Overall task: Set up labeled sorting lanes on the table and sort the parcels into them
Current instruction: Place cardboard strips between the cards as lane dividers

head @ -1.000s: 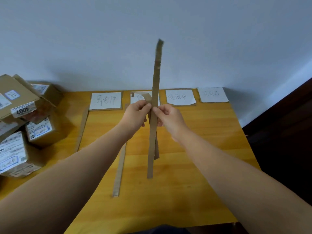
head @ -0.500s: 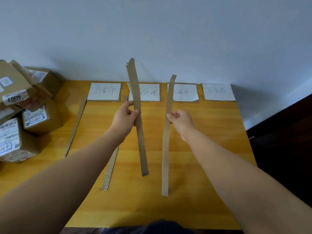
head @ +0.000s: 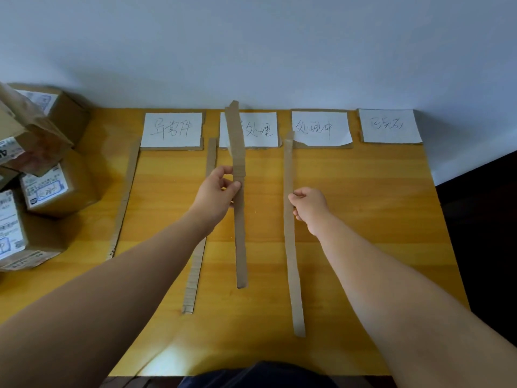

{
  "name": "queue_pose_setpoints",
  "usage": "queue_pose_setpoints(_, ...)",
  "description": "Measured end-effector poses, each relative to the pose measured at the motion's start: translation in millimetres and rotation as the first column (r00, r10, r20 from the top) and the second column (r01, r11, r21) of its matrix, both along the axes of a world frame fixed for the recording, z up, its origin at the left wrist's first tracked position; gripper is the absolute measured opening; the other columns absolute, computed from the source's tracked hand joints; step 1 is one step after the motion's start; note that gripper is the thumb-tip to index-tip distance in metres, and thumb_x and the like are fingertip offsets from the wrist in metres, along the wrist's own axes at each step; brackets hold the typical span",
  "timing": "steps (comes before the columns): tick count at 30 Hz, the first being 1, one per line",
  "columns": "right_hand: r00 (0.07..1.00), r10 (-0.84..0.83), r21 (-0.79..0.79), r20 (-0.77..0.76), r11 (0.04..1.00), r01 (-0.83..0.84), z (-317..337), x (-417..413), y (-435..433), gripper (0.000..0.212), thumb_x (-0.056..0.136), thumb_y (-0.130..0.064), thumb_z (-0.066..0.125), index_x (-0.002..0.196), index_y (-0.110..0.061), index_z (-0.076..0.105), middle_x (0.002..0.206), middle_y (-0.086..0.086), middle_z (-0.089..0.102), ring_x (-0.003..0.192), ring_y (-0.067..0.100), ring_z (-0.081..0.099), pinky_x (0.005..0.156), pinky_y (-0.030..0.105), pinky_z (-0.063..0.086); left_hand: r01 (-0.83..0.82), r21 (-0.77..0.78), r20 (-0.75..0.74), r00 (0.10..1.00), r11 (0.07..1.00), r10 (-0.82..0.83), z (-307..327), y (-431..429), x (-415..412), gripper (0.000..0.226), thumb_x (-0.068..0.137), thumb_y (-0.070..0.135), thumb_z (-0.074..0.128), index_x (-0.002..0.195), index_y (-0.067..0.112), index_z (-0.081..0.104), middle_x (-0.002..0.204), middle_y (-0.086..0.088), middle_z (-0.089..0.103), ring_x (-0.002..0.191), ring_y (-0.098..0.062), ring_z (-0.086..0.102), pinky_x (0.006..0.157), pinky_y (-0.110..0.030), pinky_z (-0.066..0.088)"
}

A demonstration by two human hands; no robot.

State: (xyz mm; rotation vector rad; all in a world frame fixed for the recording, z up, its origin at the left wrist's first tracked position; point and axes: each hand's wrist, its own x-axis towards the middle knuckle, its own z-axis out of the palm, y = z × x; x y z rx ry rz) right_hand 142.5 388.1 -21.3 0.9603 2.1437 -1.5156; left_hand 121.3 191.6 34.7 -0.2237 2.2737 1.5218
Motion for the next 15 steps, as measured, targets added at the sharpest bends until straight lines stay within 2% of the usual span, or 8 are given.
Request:
queue_pose_setpoints(5, 0.998, -0.014, 0.041, 0.067, 0.999, 0.011, -14.1, 0.1, 0.5, 0.01, 0.095, -0.016, 0.056, 0.103, -0.01, 0.058, 0.082, 0.003, 0.059, 0.062, 0.017, 0.054, 0.057, 0.028, 0.049, 0.014, -0.009, 0.01, 1.0, 1.0, -0.014, -2.3, -5.1, -7.7, 0.025, 0.097, 0.015, 0.052, 0.122, 0.019, 0.049, 0.108, -0.018, 0.064, 0.094, -0.024, 0.065, 0.07, -0.027, 0.055)
queue_pose_setpoints(9, 0.998, 0.024, 0.125, 0.049, 0.992, -0.03, -17.6, -0.9, 0.4, 0.007, 0.093, -0.019, 0.06, 0.094, -0.013, 0.057, 0.084, 0.004, 0.061, 0.073, 0.022, 0.06, 0.074, 0.038, 0.055, 0.024, -0.001, 0.024, 0.999, 1.0, -0.024, -6.8, -6.4, -8.6, 0.021, 0.097, 0.014, 0.052, 0.116, 0.021, 0.05, 0.108, -0.02, 0.064, 0.09, -0.021, 0.063, 0.068, -0.026, 0.053)
queue_pose_setpoints(15, 0.996, 0.08, 0.242, 0.034, 0.967, -0.085, -12.9, -6.5, -6.0, 0.007, 0.094, -0.021, 0.059, 0.093, -0.016, 0.055, 0.09, 0.005, 0.063, 0.084, 0.024, 0.065, 0.078, 0.039, 0.057, 0.038, -0.003, 0.035, 0.999, 0.999, -0.037, -9.9, -4.5, -7.4, 0.023, 0.097, 0.014, 0.052, 0.12, 0.017, 0.051, 0.109, -0.02, 0.064, 0.092, -0.023, 0.064, 0.071, -0.028, 0.054)
